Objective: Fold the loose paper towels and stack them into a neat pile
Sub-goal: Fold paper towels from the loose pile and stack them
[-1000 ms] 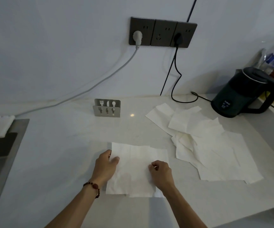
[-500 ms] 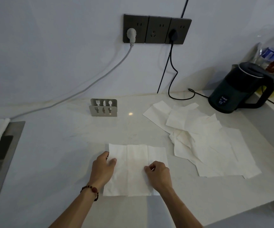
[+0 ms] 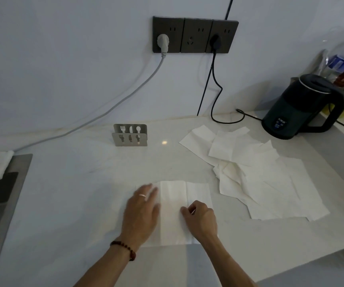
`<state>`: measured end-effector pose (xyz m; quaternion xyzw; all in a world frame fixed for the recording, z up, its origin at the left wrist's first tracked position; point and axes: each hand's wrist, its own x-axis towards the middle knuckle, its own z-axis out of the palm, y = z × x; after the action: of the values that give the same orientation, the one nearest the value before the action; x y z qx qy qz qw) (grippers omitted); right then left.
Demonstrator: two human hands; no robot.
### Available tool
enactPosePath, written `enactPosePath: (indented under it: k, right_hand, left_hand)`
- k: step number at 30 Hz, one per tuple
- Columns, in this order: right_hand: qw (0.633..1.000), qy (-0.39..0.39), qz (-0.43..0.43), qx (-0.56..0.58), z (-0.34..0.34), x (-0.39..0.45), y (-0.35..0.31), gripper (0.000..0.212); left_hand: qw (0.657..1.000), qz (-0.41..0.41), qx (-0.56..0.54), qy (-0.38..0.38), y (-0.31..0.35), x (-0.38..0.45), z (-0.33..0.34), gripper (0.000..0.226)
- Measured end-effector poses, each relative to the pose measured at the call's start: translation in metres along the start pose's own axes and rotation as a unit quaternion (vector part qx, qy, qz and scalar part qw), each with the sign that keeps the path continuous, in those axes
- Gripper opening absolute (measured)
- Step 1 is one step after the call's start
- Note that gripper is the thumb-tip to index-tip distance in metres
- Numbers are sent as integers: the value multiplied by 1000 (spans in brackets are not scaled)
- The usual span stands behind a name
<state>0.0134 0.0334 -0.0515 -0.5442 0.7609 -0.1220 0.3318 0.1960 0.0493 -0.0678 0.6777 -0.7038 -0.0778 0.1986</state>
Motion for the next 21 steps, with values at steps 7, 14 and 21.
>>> enactPosePath:
  k: [7, 14, 21]
  right_hand:
    - [991, 117, 43, -44, -15, -1, 22, 66]
    - [982, 53, 122, 136, -23, 6, 22, 56]
    - [968, -21, 36, 249, -38, -3, 9, 5]
  left_hand:
    - [956, 192, 137, -175, 14, -14, 35, 56]
    - [955, 181, 140, -189, 12, -14, 37, 79]
    - [965, 173, 136, -141, 14, -9, 34, 63]
